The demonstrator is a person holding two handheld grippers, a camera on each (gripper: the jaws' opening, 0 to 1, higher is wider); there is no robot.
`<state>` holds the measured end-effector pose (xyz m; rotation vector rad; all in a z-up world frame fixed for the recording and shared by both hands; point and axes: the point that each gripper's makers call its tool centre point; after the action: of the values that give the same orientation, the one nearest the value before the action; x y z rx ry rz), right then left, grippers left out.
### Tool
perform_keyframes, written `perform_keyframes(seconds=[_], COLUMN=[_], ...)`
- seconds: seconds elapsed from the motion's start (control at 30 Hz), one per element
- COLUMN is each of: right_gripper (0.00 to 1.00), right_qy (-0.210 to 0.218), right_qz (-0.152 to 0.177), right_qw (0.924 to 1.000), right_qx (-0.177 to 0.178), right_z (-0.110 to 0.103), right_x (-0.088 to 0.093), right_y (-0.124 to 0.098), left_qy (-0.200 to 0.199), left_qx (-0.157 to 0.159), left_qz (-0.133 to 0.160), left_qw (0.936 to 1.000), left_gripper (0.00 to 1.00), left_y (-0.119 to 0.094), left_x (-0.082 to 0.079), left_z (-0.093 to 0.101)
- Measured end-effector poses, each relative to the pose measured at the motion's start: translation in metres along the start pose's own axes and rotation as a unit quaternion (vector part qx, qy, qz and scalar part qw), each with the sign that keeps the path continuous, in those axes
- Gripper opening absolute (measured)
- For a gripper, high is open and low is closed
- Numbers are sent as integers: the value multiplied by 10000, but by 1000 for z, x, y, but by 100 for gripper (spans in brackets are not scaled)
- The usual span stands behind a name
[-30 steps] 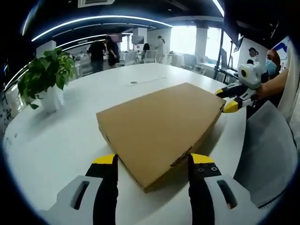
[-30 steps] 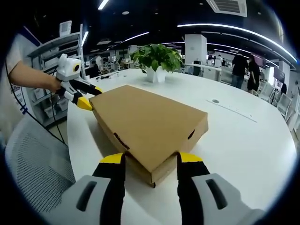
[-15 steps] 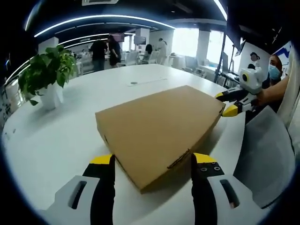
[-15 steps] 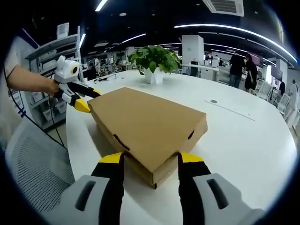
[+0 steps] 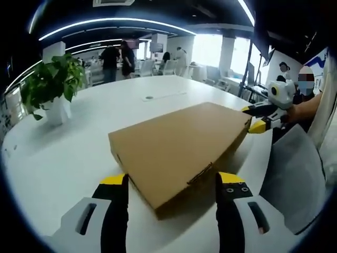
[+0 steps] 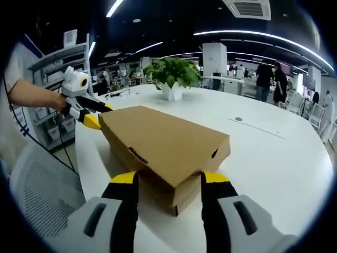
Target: Operate the shoe box by opening the lid, removing the specified soft item, and placing it in the target area until the item is outside and the box remains undamaged.
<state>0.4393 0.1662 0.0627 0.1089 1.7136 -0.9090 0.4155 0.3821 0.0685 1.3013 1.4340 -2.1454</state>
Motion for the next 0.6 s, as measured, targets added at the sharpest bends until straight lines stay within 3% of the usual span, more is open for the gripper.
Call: perform_keyframes(seconds=[0.33, 0.6], right_gripper=[45, 46], right_qy=[166, 0], right_qz=[7, 37], right_qw=[9998, 9999], right_qx=[-100, -139], right_z=[1, 1], right_x=[-15, -31], right_y=[-7, -14], left_qy=[-2, 47], left_qx=[65, 19], left_qz=[113, 237], left_qw=[9999, 9997], left_gripper=[75, 76], left_y=[-7, -14], left_x=[-12, -27], left_z=[6, 6])
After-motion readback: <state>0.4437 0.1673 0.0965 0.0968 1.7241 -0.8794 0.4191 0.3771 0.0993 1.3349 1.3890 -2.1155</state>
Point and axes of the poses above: the point that each gripper's makers call its tool centre point, and the gripper's own axes: y roughly forward along the fingers, z roughly to its right, x roughly out of its underside, and after that the axes turned 5 degrees about -z, right-handed
